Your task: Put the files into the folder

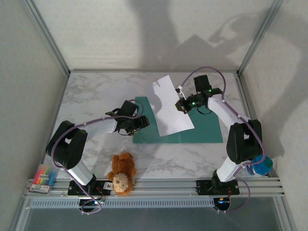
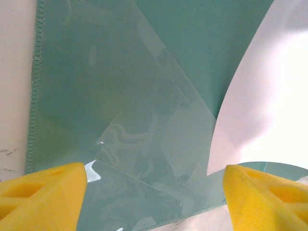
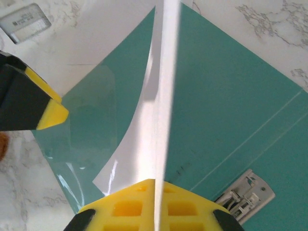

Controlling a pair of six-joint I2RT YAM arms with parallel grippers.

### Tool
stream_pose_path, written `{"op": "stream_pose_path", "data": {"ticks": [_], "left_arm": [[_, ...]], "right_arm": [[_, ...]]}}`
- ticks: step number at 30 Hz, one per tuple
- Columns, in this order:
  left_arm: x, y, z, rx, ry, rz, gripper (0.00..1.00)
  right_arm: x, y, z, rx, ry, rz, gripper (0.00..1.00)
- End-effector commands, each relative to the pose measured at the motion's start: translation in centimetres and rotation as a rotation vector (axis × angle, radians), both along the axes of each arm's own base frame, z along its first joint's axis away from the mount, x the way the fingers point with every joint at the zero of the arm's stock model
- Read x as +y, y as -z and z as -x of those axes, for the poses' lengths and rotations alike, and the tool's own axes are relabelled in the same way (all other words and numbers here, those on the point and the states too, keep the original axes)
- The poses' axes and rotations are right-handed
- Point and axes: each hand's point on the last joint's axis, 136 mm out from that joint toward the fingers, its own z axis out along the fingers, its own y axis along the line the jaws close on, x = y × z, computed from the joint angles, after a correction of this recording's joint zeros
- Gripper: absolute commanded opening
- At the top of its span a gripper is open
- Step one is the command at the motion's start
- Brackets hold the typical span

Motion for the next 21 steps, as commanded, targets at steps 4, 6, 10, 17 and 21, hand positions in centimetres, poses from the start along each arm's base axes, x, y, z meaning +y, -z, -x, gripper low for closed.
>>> {"op": "stream_pose_path", "data": {"ticks": [4,6,10,17,21], "left_arm": [[0.5,0.6,0.4,0.014,-0.004,-0.021,0.75],[0.4,0.7,0.5,0.015,-0.003,-0.02,0.75],[0.4,0.7,0.5,0.017,-0.002,-0.02,0.75],[0.4,0.8,0.5,0.019,-0.002,-0.022,0.75],[0.4,0.9,0.5,0.02,0.0,-0.023,0.75]], "right_arm": [[0.7,0.9,0.2,0.047,-0.023,-0.067,0.0],[0.8,1.2,0.2,0.057,-0.028,-0.075,0.0],[1.1,1.5,0.3,0.08,-0.042,-0.095,0.0],[1.6,2.4,0.3,0.137,-0.07,-0.133,0.0],[1.9,2.9,0.2,0.171,-0.08,-0.15,0.0]]}}
